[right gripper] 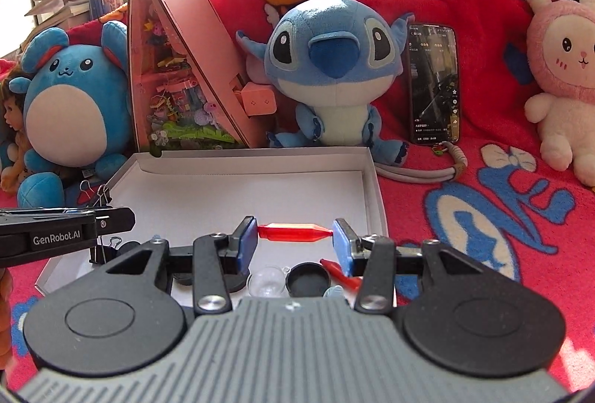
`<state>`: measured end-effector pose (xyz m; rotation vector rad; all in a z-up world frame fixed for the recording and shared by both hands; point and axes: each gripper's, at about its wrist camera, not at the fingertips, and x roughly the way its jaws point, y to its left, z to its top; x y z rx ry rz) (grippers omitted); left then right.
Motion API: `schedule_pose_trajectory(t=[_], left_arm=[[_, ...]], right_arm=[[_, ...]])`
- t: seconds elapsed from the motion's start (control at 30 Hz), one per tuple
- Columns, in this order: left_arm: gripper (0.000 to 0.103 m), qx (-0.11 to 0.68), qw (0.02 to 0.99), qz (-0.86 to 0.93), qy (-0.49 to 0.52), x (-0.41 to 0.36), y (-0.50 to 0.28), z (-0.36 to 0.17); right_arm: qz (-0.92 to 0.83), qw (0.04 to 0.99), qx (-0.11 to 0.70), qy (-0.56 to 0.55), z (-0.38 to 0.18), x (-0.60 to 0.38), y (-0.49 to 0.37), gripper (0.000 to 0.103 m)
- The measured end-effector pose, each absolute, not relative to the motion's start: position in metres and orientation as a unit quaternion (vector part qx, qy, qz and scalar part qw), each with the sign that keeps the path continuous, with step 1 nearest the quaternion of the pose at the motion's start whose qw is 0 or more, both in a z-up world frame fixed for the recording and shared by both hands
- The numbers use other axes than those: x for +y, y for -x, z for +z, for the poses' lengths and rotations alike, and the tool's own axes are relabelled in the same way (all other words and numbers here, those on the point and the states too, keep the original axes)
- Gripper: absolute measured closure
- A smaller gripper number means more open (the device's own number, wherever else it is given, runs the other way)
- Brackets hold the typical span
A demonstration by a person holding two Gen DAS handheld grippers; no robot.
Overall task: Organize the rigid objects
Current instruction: 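Lower the acorn and marker into the tray and open both tools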
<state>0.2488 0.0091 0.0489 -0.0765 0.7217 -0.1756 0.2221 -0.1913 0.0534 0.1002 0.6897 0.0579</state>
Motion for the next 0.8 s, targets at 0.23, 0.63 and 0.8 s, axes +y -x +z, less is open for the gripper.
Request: schedule_pose_trajectory(t=[0.23,0.63,0.8], left_arm=[[0.086,0.357,0.929,-0.086,0.033,0.005,-0.252,0.045],[0.086,0.36,0.929,-0.078,0.027,0.004,-0.256,0.036],[0.086,0.362,0.929,-0.077,0.027,0.003,-0.258,0.033]], right_arm=[[0.029,0.936,0.348,-0.042,0.048,-0.19,-0.228,0.054],[0.026,0.932,0.359,-0.038,0.035,-0.184,-0.238,0.054],[0.021,0.931,0.362,-0.036,0.031,-0.183,-0.241,0.054]])
